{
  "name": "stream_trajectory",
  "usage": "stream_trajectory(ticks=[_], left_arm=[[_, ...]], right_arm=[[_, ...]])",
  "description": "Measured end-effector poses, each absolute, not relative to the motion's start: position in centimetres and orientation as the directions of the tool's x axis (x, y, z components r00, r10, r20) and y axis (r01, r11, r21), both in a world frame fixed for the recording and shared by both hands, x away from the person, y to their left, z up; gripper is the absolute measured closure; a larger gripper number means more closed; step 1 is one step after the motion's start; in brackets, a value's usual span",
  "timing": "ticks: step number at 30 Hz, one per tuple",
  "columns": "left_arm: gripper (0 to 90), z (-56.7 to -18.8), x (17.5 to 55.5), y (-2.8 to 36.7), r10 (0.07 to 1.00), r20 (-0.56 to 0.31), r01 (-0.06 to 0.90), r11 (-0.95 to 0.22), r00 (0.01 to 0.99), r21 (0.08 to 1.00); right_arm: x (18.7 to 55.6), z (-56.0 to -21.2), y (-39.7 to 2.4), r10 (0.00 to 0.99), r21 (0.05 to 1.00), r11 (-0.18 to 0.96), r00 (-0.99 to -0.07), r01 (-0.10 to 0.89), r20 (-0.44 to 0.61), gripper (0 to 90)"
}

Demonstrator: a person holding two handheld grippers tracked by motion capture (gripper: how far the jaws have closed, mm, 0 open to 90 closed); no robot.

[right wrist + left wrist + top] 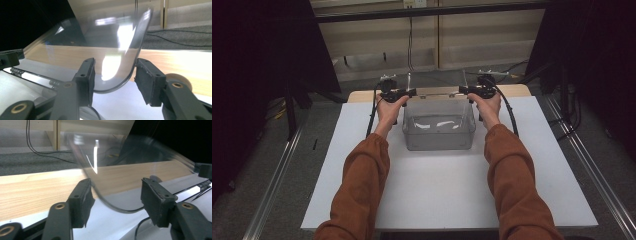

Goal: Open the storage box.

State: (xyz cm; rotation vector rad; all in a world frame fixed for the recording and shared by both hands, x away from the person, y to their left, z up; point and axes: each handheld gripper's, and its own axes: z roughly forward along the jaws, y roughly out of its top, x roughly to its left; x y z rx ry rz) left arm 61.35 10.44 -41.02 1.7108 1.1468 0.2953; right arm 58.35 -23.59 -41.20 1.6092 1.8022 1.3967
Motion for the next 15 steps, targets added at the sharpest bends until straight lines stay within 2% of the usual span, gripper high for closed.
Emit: stream_trajectory(ticks=[2, 3, 4, 5, 7, 9, 15], left_arm=[[40.4, -41.0, 61.3, 10.3, 0.79, -0.308, 0.55, -0.044, 0.53, 0.834], [43.3, -41.0, 61.2, 10.1, 0.772, -0.323, 0.541, -0.033, 0.548, 0.84], [46.4, -40.9, 61.1, 9.8, 0.792, -0.271, 0.523, -0.07, 0.547, 0.85], [44.9, -40.9, 61.0, 9.6, 0.81, -0.248, 0.521, -0.08, 0.531, 0.85], [41.8, -40.9, 61.0, 9.4, 0.798, -0.264, 0.523, -0.073, 0.541, 0.849], [36.6, -40.9, 61.0, 9.6, 0.806, -0.226, 0.497, -0.095, 0.546, 0.862], [28.5, -40.7, 61.2, 10.9, 0.805, -0.243, 0.491, -0.068, 0.541, 0.869]], right_arm=[[58.2, -41.0, -23.6, 0.902, 0.834, -0.103, -0.303, 0.542, 0.308, 54.1], [58.2, -40.9, -23.7, 0.886, 0.833, -0.105, -0.329, 0.543, 0.327, 62.5], [58.1, -40.8, -23.5, 0.862, 0.829, -0.131, -0.35, 0.544, 0.366, 57.3], [58.0, -40.5, -23.1, 0.888, 0.841, -0.109, -0.33, 0.529, 0.322, 58.6], [58.0, -40.4, -22.4, 0.892, 0.855, -0.083, -0.344, 0.512, 0.293, 53.6], [57.8, -40.4, -21.9, 0.894, 0.865, -0.059, -0.359, 0.498, 0.267, 52.3], [57.8, -40.7, -22.6, 0.907, 0.875, -0.063, -0.338, 0.481, 0.251, 42.8]])
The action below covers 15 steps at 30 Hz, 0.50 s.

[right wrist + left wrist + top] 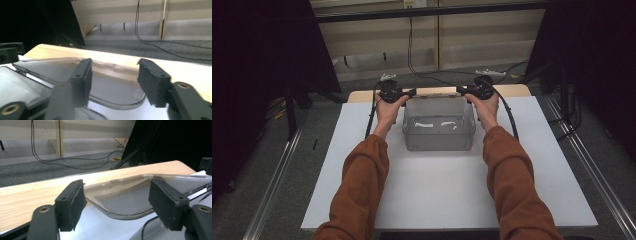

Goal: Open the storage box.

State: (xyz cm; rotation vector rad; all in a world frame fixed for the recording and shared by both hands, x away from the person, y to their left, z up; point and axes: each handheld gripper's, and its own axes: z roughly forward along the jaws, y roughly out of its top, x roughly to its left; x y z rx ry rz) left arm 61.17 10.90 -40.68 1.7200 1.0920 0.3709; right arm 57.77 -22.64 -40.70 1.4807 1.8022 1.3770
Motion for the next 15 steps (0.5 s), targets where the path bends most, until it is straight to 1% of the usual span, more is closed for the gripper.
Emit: stream_trajectory(ticks=[4, 7, 9, 10, 13, 15], left_arm=[[22.4, -40.8, 61.1, 11.4, 0.816, -0.225, 0.482, -0.074, 0.533, 0.873], [22.9, -40.9, 60.6, 11.5, 0.82, -0.173, 0.447, -0.11, 0.545, 0.888], [21.9, -40.9, 60.2, 11.6, 0.815, -0.174, 0.435, -0.104, 0.553, 0.894], [20.7, -40.9, 60.0, 11.6, 0.813, -0.168, 0.43, -0.111, 0.558, 0.896], [16.0, -40.6, 59.4, 11.5, 0.805, -0.139, 0.4, -0.13, 0.577, 0.907], [12.6, -40.2, 59.1, 11.6, 0.809, -0.126, 0.388, -0.134, 0.574, 0.912]], right_arm=[[57.4, -40.3, -22.9, 0.911, 0.894, -0.048, -0.348, 0.445, 0.222, 34.7], [56.9, -40.0, -22.9, 0.913, 0.906, -0.029, -0.358, 0.422, 0.196, 29.5], [56.6, -39.9, -22.9, 0.918, 0.912, -0.018, -0.355, 0.411, 0.178, 24.6], [56.5, -39.9, -22.9, 0.916, 0.912, -0.015, -0.36, 0.411, 0.177, 22.0], [56.0, -40.0, -22.8, 0.918, 0.918, -0.005, -0.363, 0.397, 0.162, 18.5], [55.7, -39.9, -22.7, 0.915, 0.921, -0.01, -0.368, 0.391, 0.166, 13.8]])
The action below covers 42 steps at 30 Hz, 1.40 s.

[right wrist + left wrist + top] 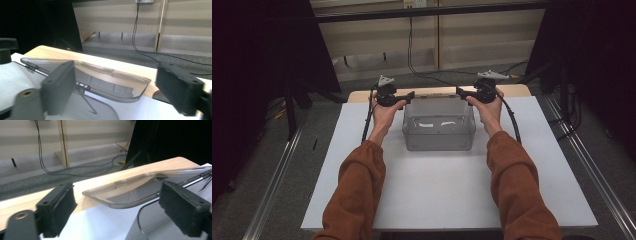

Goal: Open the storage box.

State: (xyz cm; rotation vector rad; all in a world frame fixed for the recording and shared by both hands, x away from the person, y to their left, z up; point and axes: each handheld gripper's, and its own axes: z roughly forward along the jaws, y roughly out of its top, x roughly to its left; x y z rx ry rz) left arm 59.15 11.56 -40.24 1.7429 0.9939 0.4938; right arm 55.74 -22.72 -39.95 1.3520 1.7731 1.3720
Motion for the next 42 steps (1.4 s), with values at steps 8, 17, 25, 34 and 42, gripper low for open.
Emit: stream_trajectory(ticks=[8, 17, 25, 34, 42], left_arm=[[7.7, -39.9, 57.8, 11.8, 0.797, -0.139, 0.374, -0.116, 0.588, 0.92], [6.1, -39.6, 56.2, 12.3, 0.777, -0.143, 0.354, -0.108, 0.613, 0.929], [2.5, -38.8, 54.1, 13.0, 0.78, -0.119, 0.299, -0.09, 0.614, 0.95], [2.5, -38.7, 51.9, 13.0, 0.77, -0.069, 0.228, -0.101, 0.634, 0.969], [2.5, -39.2, 49.6, 12.7, 0.758, -0.038, 0.203, -0.126, 0.651, 0.971]], right_arm=[[54.3, -39.9, -22.9, 0.908, 0.927, -0.046, -0.371, 0.372, 0.194, 2.4], [52.6, -39.7, -23.4, 0.929, 0.944, -0.044, -0.334, 0.326, 0.158, 1.7], [50.6, -39.7, -23.6, 0.942, 0.961, 0.008, -0.325, 0.277, 0.085, 1.6], [48.4, -39.6, -24.4, 0.957, 0.972, 0.056, -0.289, 0.228, 0.013, 2.3], [46.3, -39.8, -24.3, 0.952, 0.976, 0.072, -0.307, 0.206, -0.005, 0.6]])
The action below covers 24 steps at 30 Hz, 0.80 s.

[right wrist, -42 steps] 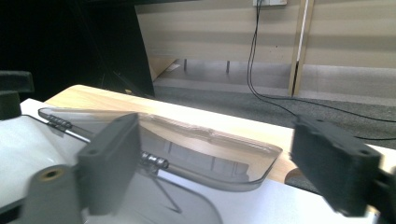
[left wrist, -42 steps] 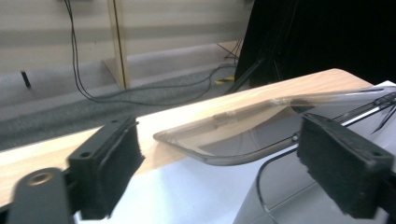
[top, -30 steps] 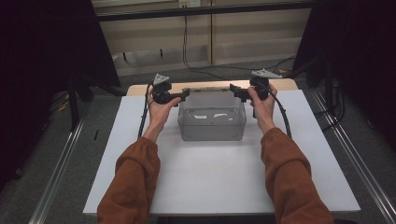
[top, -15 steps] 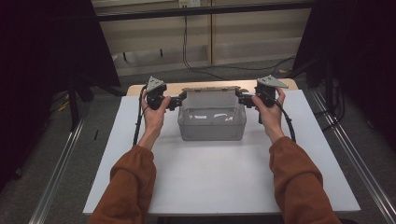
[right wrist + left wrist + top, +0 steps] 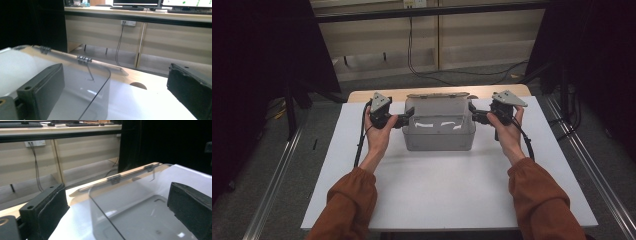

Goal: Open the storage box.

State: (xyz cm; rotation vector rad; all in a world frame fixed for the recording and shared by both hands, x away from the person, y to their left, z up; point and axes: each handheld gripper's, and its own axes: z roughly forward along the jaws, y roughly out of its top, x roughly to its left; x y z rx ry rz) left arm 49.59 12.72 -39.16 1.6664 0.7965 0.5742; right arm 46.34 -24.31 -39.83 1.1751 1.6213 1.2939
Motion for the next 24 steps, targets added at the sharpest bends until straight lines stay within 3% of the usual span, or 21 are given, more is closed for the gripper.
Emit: stream_trajectory(ticks=[7, 24], left_arm=[[1.2, -39.7, 47.6, 13.0, 0.747, -0.09, 0.211, -0.069, 0.658, 0.975], [1.5, -40.6, 42.9, 15.9, 0.775, -0.057, 0.164, -0.061, 0.63, 0.985]], right_arm=[[44.3, -40.0, -24.5, 0.948, 0.979, 0.071, -0.317, 0.19, -0.007, 0.0], [39.5, -40.9, -24.9, 0.95, 0.984, 0.076, -0.312, 0.163, -0.021, 0.0]])
